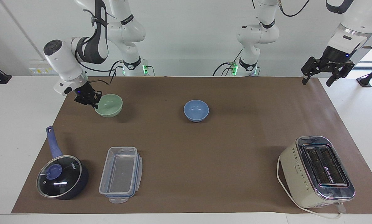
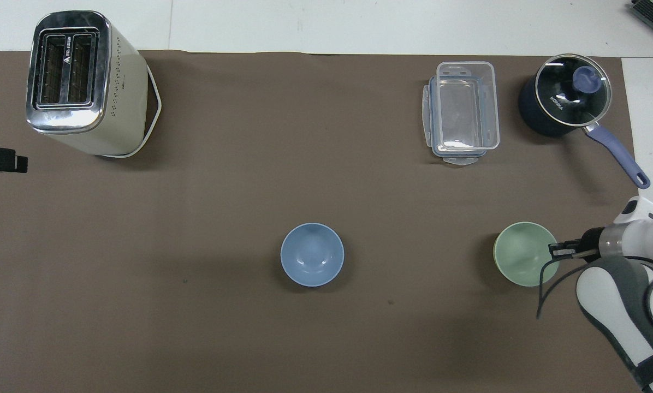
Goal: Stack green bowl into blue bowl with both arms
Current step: 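Grip the green bowl rim and carry it over the blue bowl, then lower the green bowl into the blue bowl with the right gripper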
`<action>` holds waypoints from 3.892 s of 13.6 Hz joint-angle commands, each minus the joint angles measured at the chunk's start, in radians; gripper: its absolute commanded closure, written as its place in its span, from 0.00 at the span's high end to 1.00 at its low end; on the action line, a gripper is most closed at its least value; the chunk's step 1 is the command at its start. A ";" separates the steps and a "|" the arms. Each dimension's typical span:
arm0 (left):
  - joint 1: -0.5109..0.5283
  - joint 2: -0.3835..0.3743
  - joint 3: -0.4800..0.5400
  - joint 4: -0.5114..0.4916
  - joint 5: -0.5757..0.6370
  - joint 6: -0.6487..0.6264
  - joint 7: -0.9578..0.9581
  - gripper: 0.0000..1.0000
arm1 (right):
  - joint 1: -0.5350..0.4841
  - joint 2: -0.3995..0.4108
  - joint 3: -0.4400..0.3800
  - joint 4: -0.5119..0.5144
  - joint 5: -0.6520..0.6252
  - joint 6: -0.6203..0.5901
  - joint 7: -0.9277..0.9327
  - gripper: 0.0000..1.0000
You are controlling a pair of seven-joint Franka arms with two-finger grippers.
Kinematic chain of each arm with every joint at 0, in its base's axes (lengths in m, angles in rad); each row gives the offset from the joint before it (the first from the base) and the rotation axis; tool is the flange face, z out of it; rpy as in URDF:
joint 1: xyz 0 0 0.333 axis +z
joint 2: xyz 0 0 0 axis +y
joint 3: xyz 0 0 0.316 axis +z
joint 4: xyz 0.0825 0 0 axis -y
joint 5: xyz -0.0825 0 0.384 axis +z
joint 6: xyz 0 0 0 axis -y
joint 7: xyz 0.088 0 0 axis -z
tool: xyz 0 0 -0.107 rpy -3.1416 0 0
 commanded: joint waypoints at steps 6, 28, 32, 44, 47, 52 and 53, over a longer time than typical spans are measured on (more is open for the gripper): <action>0.012 -0.011 -0.013 -0.001 0.055 -0.056 0.032 1.00 | 0.206 0.019 0.021 0.205 0.024 -0.163 0.277 0.00; 0.003 -0.004 -0.016 0.013 0.052 -0.086 -0.009 1.00 | 0.754 0.251 0.043 0.170 0.112 0.156 0.893 0.00; 0.001 -0.004 -0.016 0.013 0.052 -0.084 -0.010 1.00 | 0.768 0.262 0.043 0.153 0.112 0.174 0.904 0.00; 0.001 -0.005 -0.016 0.015 0.052 -0.092 -0.011 1.00 | 0.762 0.306 0.041 0.145 0.112 0.246 0.896 0.00; 0.001 -0.005 -0.016 0.015 0.052 -0.092 -0.011 1.00 | 0.760 0.308 0.041 0.145 0.110 0.245 0.895 0.00; 0.001 -0.005 -0.016 0.015 0.052 -0.092 -0.011 1.00 | 0.760 0.308 0.041 0.145 0.109 0.246 0.893 0.00; 0.001 -0.005 -0.016 0.015 0.052 -0.092 -0.011 1.00 | 0.760 0.308 0.041 0.145 0.109 0.246 0.893 0.00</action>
